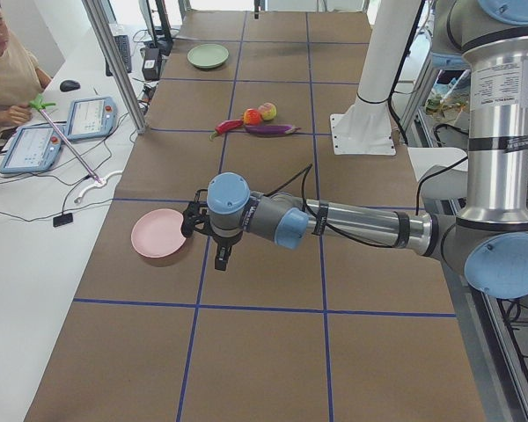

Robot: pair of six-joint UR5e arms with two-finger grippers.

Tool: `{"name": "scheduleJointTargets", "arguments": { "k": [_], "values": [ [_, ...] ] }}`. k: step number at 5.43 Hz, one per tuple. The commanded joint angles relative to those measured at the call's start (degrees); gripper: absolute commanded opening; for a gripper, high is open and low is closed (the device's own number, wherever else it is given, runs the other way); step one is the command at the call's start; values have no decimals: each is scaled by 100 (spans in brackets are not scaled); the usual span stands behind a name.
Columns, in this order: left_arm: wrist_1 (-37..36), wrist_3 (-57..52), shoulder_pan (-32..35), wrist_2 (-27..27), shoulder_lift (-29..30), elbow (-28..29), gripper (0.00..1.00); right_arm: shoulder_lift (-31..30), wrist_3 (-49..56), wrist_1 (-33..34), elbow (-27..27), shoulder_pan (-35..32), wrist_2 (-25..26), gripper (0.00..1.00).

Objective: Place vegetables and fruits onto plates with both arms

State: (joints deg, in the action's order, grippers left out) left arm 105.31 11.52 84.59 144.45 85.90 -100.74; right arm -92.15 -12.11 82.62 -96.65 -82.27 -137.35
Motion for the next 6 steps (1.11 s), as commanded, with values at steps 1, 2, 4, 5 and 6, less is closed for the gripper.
{"name": "scheduleJointTargets", "arguments": {
  "k": [1, 2, 4, 5, 6],
  "values": [
    [418, 802, -422, 382, 101, -129, 100, 4, -37, 0, 5, 0, 15, 100],
    [751, 1583, -878, 356, 277, -174, 100, -13, -55, 0, -47, -9, -2, 100],
    [1437, 3032, -1729, 207, 541, -288, 100, 4, -55, -9, -100, 0, 24, 100],
    [1440, 4076, -2440, -255, 1238, -315, 100, 13, -20, -9, -117, 0, 6, 100],
    [1405, 4644, -3369, -1182, 1767, -306, 100, 57, -20, 0, -109, 0, -11, 100]
  ]
}}
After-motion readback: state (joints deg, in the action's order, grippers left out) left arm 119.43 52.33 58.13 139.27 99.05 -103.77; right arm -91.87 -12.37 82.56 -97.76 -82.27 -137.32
